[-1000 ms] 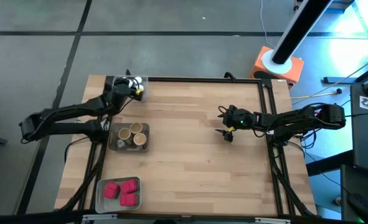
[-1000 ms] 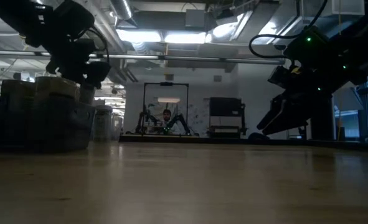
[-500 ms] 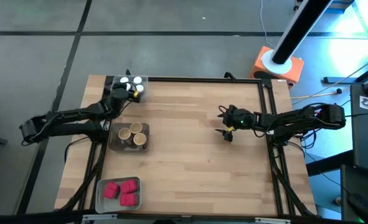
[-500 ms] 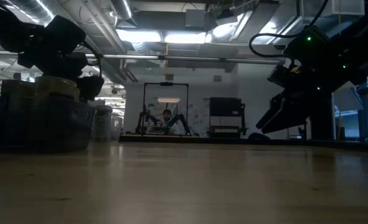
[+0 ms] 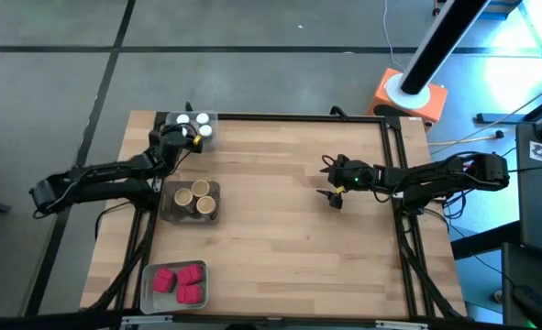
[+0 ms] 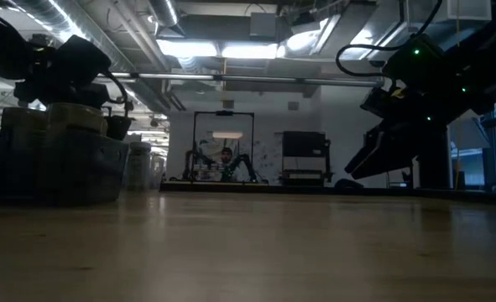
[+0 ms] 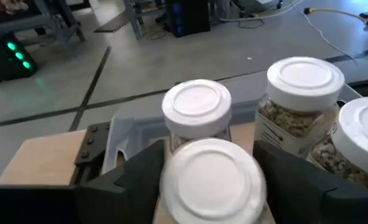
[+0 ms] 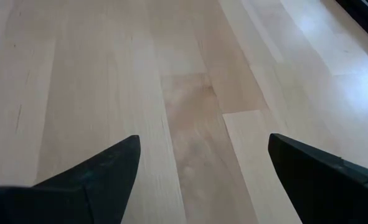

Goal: Sort spices by type
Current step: Put the white spice bottle into the transparent bin, then return to Home Position

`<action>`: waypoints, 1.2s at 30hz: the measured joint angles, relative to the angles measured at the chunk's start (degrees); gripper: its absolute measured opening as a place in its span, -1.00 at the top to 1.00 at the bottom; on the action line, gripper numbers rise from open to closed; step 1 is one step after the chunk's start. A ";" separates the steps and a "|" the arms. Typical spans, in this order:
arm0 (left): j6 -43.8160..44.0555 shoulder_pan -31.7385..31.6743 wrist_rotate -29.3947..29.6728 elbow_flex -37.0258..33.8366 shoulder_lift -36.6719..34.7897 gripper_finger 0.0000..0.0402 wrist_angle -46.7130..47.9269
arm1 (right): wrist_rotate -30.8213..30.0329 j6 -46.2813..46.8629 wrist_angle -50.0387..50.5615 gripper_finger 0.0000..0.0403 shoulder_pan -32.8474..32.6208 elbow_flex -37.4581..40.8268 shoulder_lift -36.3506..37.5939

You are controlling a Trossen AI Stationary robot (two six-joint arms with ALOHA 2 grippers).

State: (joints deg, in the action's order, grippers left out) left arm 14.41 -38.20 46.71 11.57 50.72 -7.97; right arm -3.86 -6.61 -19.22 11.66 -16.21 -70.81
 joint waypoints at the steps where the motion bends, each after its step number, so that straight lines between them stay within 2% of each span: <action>1: 0.20 -0.13 -0.21 0.00 0.00 -0.15 0.24 | 0.00 0.17 0.00 -0.76 0.00 0.00 0.00; 12: -1.41 -0.18 -0.84 1.15 -0.02 -0.19 0.14 | 0.00 0.26 -0.02 -0.76 0.00 0.02 0.00; 16: -4.01 -0.14 -4.98 3.98 -0.22 -0.20 0.83 | -0.07 0.24 -0.02 -0.76 0.00 0.02 0.00; 20: -5.50 0.52 -8.78 8.64 -1.32 -0.20 7.04 | -0.04 0.40 -0.20 -0.76 -0.02 0.02 0.00; 25: -5.89 3.80 -18.48 13.86 -3.74 -0.19 12.34 | 0.48 0.62 -0.32 -0.76 0.00 0.02 0.00; 29: -6.01 8.35 -23.32 14.49 -4.53 -0.02 10.42 | 2.47 1.56 -0.30 -0.76 -0.02 0.02 0.00; 33: -6.06 14.15 -23.67 14.47 -4.55 0.28 8.89 | 3.44 3.67 -0.34 -0.76 -0.02 0.02 -0.02; 36: -6.07 19.15 -23.69 14.47 -4.53 0.52 7.38 | 1.80 3.77 -0.98 -0.76 -0.02 0.02 -0.02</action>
State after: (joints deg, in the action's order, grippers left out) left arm 8.34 -19.05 23.03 26.04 46.19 -0.59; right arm -2.06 -2.84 -20.20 11.64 -16.19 -70.82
